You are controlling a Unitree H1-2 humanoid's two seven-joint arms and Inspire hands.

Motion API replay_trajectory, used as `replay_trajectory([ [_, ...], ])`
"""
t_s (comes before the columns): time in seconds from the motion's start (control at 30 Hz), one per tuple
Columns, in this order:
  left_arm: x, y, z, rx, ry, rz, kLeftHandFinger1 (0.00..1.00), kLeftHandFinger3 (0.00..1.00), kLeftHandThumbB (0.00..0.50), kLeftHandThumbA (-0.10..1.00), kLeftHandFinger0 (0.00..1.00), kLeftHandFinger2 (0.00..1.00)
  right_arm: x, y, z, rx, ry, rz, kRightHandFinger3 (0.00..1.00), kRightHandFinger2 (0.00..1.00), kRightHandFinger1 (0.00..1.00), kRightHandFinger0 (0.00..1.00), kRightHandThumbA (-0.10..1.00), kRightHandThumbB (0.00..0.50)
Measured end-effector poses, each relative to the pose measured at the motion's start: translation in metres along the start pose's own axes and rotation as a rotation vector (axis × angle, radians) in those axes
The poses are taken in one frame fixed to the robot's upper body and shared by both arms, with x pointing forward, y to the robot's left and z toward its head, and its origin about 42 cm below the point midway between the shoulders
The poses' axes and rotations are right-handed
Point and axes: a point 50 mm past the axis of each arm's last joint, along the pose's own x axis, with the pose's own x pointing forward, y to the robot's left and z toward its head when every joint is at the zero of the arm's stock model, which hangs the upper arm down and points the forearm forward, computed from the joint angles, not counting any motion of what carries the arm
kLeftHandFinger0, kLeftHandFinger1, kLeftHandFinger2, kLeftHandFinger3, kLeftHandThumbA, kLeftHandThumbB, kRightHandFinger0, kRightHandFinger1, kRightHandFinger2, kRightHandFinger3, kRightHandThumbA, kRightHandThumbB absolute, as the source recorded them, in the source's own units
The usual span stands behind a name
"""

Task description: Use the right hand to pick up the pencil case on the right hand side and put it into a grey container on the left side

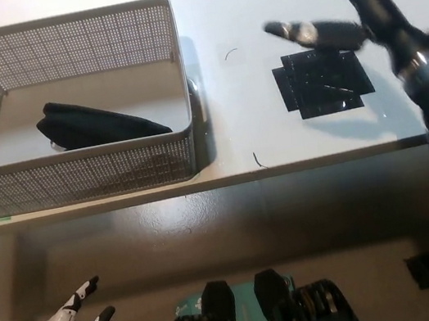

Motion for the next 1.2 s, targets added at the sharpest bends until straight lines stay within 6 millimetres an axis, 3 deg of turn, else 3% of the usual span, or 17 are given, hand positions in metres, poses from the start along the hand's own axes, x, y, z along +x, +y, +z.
replay_trajectory([
  [0.2, -0.002, -0.002, -0.003, -0.002, 0.013, -0.005, 1.0, 1.0, 0.167, 0.97, 1.0, 1.0, -0.078, 0.012, -0.02, 0.085, 0.065, -0.014, 1.0, 1.0, 1.0, 1.0, 1.0, 0.443],
  [0.23, -0.003, -0.002, -0.003, -0.003, 0.014, -0.005, 1.0, 1.0, 0.166, 0.98, 1.0, 1.0, -0.087, 0.014, -0.022, 0.096, 0.074, -0.015, 1.0, 1.0, 1.0, 1.0, 1.0, 0.461],
  [0.27, -0.003, -0.002, -0.004, -0.003, 0.015, -0.005, 1.0, 1.0, 0.169, 0.99, 1.0, 1.0, -0.104, 0.017, -0.024, 0.113, 0.09, -0.016, 1.0, 1.0, 1.0, 1.0, 1.0, 0.426],
  [0.4, -0.004, -0.002, -0.005, -0.006, 0.02, -0.003, 1.0, 1.0, 0.165, 1.0, 1.0, 1.0, -0.161, 0.029, -0.033, 0.189, 0.16, -0.013, 1.0, 1.0, 1.0, 1.0, 1.0, 0.412],
  [0.57, -0.003, 0.0, -0.005, -0.007, 0.022, 0.003, 1.0, 1.0, 0.158, 1.0, 1.0, 1.0, -0.214, 0.041, -0.047, 0.272, 0.255, -0.009, 1.0, 1.0, 1.0, 1.0, 1.0, 0.349],
  [0.63, -0.003, 0.001, -0.006, -0.007, 0.023, 0.006, 1.0, 1.0, 0.169, 1.0, 1.0, 1.0, -0.23, 0.047, -0.056, 0.304, 0.289, -0.003, 1.0, 1.0, 1.0, 1.0, 1.0, 0.311],
  [0.77, -0.002, 0.002, -0.006, -0.007, 0.024, 0.013, 1.0, 1.0, 0.155, 1.0, 1.0, 1.0, -0.251, 0.059, -0.077, 0.354, 0.364, 0.013, 1.0, 1.0, 1.0, 1.0, 1.0, 0.309],
  [0.83, -0.002, 0.002, -0.007, -0.007, 0.028, 0.019, 1.0, 1.0, 0.165, 1.0, 1.0, 1.0, -0.261, 0.066, -0.09, 0.374, 0.41, 0.023, 1.0, 1.0, 1.0, 1.0, 1.0, 0.285],
  [0.97, -0.004, 0.002, -0.009, -0.011, 0.036, 0.021, 1.0, 1.0, 0.177, 1.0, 1.0, 1.0, -0.284, 0.085, -0.124, 0.413, 0.539, 0.053, 1.0, 1.0, 1.0, 1.0, 1.0, 0.295],
  [1.0, -0.004, 0.002, -0.01, -0.011, 0.036, 0.02, 1.0, 1.0, 0.175, 1.0, 1.0, 1.0, -0.288, 0.088, -0.129, 0.42, 0.564, 0.057, 1.0, 1.0, 1.0, 1.0, 1.0, 0.308],
  [1.03, -0.005, 0.001, -0.01, -0.012, 0.038, 0.019, 1.0, 1.0, 0.164, 1.0, 1.0, 1.0, -0.296, 0.095, -0.139, 0.434, 0.61, 0.063, 1.0, 1.0, 1.0, 1.0, 1.0, 0.36],
  [1.1, -0.006, 0.0, -0.01, -0.013, 0.04, 0.018, 1.0, 1.0, 0.16, 1.0, 1.0, 1.0, -0.307, 0.105, -0.152, 0.456, 0.674, 0.072, 1.0, 1.0, 1.0, 1.0, 1.0, 0.341],
  [1.13, -0.006, 0.0, -0.011, -0.014, 0.041, 0.018, 1.0, 1.0, 0.16, 1.0, 1.0, 1.0, -0.312, 0.111, -0.158, 0.467, 0.706, 0.078, 1.0, 1.0, 1.0, 1.0, 1.0, 0.355],
  [1.2, -0.009, -0.001, -0.012, -0.018, 0.048, 0.018, 1.0, 1.0, 0.161, 1.0, 1.0, 1.0, -0.321, 0.121, -0.169, 0.486, 0.759, 0.088, 1.0, 1.0, 1.0, 1.0, 1.0, 0.313],
])
